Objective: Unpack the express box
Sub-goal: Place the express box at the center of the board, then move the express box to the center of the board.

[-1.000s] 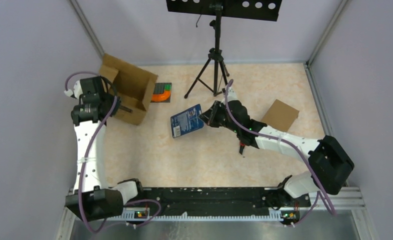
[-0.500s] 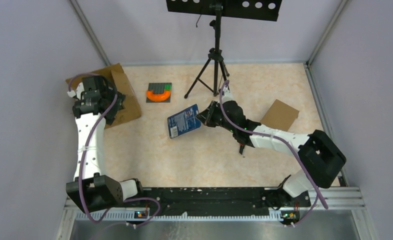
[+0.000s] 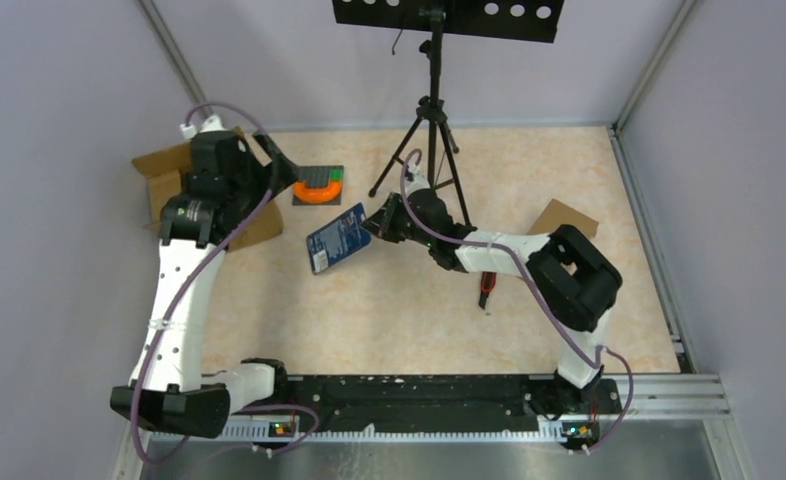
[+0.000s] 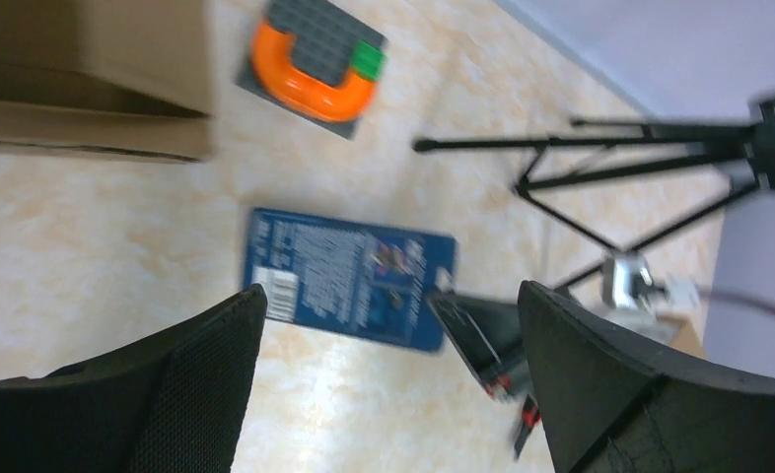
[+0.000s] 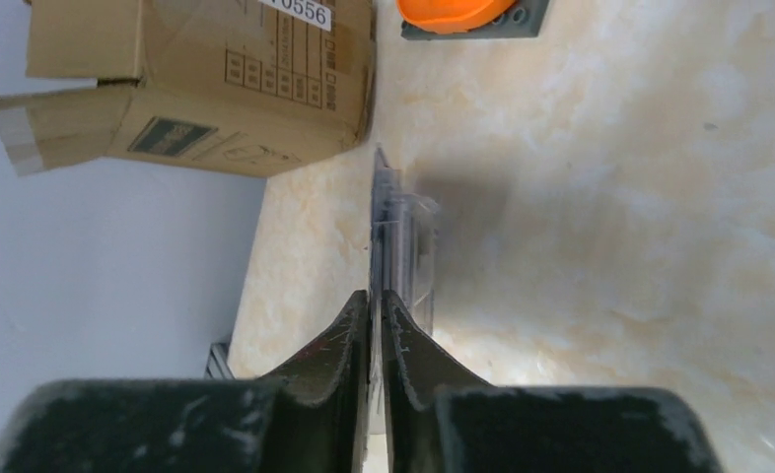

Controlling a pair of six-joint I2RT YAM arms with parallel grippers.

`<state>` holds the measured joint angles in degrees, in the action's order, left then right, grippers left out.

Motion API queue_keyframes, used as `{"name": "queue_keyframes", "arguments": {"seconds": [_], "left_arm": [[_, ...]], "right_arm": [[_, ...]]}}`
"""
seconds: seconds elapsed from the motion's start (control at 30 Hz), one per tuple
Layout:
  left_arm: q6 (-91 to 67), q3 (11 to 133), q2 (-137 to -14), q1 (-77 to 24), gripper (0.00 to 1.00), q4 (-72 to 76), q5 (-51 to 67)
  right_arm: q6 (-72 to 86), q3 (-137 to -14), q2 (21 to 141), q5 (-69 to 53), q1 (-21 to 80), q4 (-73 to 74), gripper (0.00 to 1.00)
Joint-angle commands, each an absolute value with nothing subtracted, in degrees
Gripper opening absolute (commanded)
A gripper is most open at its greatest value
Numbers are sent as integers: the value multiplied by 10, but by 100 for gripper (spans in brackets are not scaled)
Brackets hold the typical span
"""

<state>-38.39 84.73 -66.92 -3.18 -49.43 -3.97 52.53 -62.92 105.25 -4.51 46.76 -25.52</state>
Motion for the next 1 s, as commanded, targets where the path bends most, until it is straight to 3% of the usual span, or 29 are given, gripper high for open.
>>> {"name": "queue_keyframes", "arguments": {"seconds": [0.0,0.2,0.4,0.63,0.83,0.97], "left_arm": [[-316,861,-690,-117,98,-459,-5],[-267,791,-666,-148,98,-409,70],[-246,703,-653,-149,99,-339,171],[-225,645,-674,-159,98,-283,278],[-210,629,-690,-192,98,-268,308],[-207,607,-690,-204,98,-262,319]], "right_arm": [[527,-719,1113,-77,473,-296,16],[484,-738,1091,-41,469,-210,60],[449,-671,963,59,466,-75,64],[476,-537,732,230,411,106,65],[459,-500,595,303,248,239,67],[412,-490,566,273,97,247,69]]}}
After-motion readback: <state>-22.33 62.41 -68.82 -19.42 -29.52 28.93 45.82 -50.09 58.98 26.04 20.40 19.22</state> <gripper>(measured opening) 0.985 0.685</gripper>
